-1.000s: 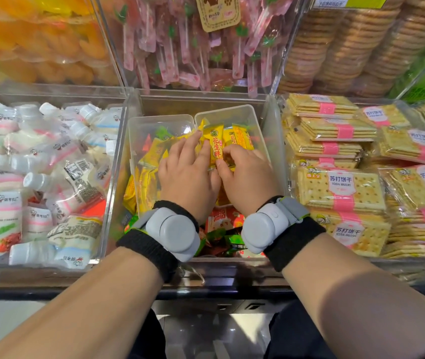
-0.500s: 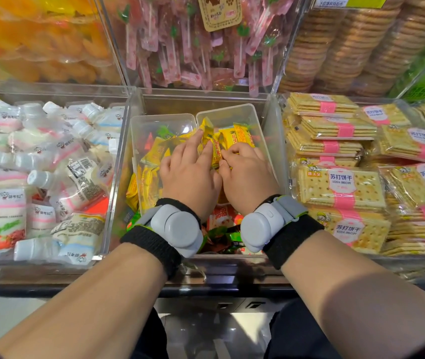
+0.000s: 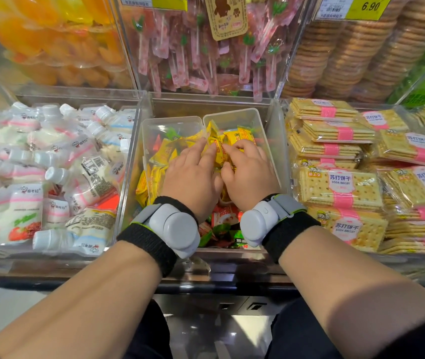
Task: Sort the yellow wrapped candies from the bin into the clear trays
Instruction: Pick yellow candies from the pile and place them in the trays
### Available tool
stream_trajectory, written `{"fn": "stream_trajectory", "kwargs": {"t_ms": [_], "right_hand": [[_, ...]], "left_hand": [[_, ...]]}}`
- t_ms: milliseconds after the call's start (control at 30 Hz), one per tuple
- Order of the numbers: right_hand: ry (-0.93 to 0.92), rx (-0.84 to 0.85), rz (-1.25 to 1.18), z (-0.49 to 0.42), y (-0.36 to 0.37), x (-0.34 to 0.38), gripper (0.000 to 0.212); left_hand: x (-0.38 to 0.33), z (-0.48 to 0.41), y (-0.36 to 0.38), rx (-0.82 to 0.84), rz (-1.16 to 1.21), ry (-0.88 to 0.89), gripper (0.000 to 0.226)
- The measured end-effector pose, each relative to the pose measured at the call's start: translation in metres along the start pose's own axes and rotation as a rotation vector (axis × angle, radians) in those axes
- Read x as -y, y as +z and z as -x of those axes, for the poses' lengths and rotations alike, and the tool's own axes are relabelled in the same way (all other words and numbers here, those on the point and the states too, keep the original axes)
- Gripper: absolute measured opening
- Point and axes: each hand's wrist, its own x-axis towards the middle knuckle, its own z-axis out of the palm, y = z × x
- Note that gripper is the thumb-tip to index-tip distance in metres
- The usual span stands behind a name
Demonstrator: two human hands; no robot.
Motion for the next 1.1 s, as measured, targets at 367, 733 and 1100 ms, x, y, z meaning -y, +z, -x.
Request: {"fn": "stream_trajectory", "kwargs": {"t_ms": [367,733,1100], "right_hand": [[-0.033,0.055,-0.019,0.002,-0.010,0.006,0.037],[-0.132,0.165,-0.063,0.010,-0.027,0.032,0.039],[-0.463,0.352,0.123,0.036,-0.015,0.049,0.047]], "left_hand": [[0.034,0.036,-0.033,-0.200,0.057,-0.105,0.051],[0.065,0.055,-0.041,-0.223,-0.031,-0.189,0.040],[0.067,0.066,-0.045,-0.157,-0.037,-0.174,0.054]]}}
